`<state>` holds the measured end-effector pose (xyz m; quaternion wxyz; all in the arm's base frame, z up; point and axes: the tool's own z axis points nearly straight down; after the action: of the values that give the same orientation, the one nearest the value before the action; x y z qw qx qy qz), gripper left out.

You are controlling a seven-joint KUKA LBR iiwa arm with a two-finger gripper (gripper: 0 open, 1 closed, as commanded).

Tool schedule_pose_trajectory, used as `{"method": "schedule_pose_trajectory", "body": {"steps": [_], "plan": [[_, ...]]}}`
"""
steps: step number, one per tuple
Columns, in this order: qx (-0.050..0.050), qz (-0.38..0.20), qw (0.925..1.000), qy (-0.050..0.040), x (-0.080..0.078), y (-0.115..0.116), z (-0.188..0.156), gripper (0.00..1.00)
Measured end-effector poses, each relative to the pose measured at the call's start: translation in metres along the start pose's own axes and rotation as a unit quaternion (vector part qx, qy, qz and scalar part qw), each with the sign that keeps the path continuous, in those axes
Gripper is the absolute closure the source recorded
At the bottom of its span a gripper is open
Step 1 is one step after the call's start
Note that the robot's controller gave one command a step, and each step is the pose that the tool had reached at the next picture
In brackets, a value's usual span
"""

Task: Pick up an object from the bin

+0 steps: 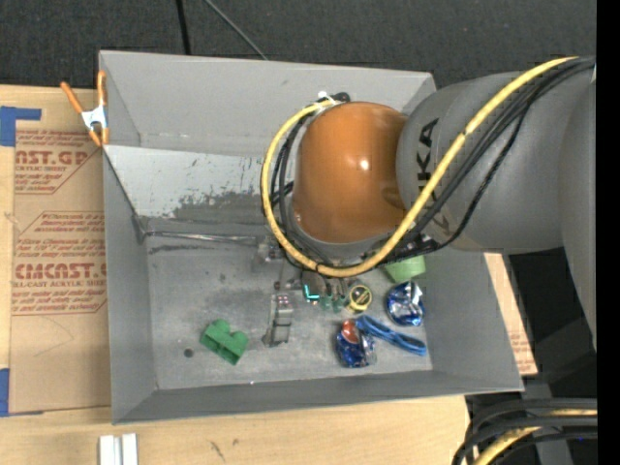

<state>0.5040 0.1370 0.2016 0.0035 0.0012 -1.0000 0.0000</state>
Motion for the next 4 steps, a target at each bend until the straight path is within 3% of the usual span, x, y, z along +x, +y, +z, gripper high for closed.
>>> {"method": "schedule_pose_trajectory", "body": {"steps": [1,2,3,4], "plan": [[0.0,-0.23,0.9731,-0.0026,-0.03,0.02,0.133,0.0],[0.0,-0.229,0.9733,-0.0042,-0.031,0.02,0.131,1.0],[0.0,-0.229,0.9734,-0.0036,-0.031,0.019,0.131,0.0],[-0.001,-0.23,0.9731,-0.0022,0.003,0.056,0.132,0.0]]}}
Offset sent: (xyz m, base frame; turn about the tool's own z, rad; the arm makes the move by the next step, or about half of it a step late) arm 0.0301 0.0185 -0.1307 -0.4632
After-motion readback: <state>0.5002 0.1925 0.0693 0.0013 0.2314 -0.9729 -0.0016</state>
